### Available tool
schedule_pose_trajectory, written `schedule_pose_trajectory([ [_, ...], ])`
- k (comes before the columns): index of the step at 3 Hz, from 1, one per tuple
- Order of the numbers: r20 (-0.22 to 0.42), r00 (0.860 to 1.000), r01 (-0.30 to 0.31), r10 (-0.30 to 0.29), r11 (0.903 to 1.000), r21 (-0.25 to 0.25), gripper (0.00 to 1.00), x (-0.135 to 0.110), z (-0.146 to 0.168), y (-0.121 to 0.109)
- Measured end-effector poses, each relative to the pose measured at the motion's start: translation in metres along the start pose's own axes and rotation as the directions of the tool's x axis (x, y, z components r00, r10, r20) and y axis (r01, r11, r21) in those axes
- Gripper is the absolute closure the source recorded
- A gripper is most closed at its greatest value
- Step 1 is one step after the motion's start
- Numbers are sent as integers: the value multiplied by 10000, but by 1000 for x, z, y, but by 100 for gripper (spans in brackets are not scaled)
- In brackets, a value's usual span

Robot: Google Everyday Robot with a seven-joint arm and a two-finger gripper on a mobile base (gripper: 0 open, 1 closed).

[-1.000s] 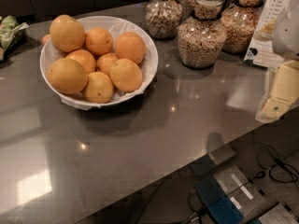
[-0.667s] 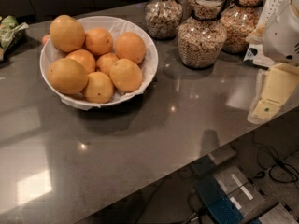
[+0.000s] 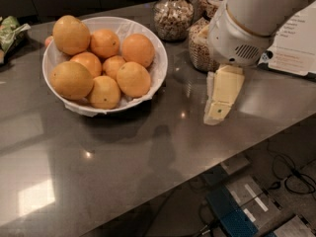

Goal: Pick orange from white bowl

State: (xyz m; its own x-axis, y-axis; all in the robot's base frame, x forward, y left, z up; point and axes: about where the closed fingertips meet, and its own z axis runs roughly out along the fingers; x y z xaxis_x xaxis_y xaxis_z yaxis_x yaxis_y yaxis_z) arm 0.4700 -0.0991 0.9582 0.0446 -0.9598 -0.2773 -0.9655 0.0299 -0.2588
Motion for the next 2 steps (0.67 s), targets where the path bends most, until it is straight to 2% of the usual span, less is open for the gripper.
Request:
schedule_pose_trajectory([
  [1,1211,9870,1027,-1054,9943,288,0,-58,3,-10],
  [2,1216,9869,1029,-1057,9943,291,0,-58,3,-10],
])
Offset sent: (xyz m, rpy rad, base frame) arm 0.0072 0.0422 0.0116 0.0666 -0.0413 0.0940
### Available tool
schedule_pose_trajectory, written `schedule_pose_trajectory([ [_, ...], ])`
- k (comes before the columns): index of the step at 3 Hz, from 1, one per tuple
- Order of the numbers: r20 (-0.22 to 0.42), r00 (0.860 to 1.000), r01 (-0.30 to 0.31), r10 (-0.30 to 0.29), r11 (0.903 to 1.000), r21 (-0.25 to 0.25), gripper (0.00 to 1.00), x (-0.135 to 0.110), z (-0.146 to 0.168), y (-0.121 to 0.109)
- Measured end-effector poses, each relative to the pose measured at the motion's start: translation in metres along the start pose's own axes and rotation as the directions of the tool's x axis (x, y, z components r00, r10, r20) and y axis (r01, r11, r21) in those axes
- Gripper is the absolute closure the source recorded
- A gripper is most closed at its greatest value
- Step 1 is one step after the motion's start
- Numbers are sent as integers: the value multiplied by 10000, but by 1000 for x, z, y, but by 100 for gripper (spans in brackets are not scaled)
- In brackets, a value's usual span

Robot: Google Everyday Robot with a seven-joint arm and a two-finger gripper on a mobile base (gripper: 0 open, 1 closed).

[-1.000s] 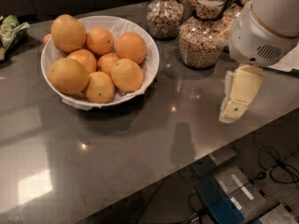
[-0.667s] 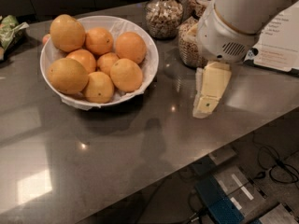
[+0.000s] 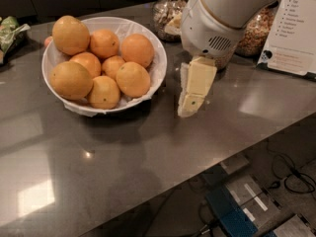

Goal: Pick orange from white bowl

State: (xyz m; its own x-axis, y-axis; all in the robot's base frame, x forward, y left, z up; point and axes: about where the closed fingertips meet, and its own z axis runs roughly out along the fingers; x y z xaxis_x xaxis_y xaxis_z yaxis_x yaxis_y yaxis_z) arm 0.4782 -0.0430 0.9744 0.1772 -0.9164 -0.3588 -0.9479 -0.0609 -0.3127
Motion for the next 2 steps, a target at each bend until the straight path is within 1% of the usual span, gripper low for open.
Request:
schedule_pose_trajectory([
  [1,740,9964,378,-411,9983,453,0,-21,12,-21],
  [2,2119,9755,363,-595,9930,1122,0,-61,21,-51],
])
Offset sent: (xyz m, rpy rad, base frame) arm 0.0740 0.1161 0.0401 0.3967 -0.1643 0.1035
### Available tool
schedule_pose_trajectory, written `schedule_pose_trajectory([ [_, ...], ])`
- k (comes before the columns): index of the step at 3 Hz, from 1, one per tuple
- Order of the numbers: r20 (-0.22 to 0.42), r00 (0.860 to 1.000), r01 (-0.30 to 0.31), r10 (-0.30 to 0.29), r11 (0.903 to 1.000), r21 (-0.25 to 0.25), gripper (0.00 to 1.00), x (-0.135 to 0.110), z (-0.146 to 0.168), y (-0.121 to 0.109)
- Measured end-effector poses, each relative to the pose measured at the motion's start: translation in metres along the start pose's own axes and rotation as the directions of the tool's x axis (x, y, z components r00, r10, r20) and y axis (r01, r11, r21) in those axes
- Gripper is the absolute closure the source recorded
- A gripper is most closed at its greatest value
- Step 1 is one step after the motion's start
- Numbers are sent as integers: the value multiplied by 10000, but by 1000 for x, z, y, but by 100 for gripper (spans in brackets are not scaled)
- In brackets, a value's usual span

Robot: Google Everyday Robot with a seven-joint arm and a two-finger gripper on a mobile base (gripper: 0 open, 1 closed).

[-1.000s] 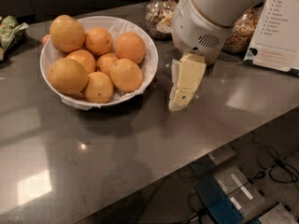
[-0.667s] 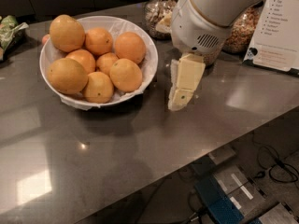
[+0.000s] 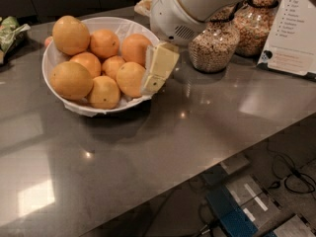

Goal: Pick orange from white bowl

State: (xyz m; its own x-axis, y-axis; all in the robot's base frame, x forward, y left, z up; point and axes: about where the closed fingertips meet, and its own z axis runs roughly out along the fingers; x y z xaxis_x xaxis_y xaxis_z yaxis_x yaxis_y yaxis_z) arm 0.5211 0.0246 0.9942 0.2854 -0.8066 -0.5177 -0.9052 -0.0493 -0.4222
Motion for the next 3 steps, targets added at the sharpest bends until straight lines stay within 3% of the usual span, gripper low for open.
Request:
schedule_pose_trajectory([
  [1,1029,9885,-1164,1110,9920,487,0,-19,15,-19],
  [2,1028,9885,-1161,1107,9921,484,0,-19,15,-19],
  [3,947,9916,-898,887,9959,76,0,-35,44,-17],
])
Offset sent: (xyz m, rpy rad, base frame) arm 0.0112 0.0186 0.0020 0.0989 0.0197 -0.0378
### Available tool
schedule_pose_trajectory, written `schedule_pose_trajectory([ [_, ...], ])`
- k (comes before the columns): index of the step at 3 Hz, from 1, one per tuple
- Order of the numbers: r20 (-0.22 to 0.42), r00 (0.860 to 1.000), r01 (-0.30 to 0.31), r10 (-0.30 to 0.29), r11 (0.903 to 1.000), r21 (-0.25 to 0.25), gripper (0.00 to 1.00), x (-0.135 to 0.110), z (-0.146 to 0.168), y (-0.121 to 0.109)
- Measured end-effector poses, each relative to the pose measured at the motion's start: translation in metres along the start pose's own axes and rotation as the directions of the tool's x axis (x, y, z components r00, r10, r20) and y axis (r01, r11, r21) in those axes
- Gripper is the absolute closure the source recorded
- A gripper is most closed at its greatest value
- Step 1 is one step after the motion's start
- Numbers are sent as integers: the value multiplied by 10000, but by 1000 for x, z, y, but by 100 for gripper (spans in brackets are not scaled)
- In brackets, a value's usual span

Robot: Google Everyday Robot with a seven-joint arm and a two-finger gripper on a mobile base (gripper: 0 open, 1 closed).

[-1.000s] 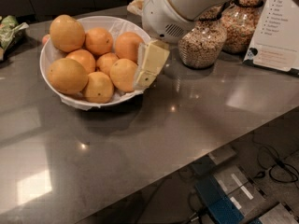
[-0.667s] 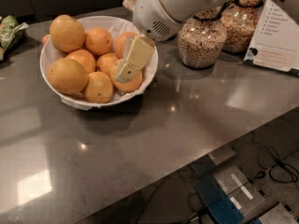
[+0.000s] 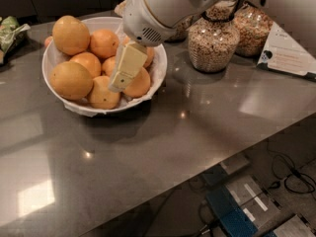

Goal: Pick orange from white bowl

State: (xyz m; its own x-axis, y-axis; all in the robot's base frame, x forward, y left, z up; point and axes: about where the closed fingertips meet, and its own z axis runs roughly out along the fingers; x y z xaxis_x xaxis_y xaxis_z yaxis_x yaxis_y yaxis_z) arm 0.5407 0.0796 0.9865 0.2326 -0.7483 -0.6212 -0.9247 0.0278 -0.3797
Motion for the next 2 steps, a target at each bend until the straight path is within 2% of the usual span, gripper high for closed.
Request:
schedule_pose_trajectory([
  [2,89,9999,50,-50,10000,-69,0,-4,2,2],
])
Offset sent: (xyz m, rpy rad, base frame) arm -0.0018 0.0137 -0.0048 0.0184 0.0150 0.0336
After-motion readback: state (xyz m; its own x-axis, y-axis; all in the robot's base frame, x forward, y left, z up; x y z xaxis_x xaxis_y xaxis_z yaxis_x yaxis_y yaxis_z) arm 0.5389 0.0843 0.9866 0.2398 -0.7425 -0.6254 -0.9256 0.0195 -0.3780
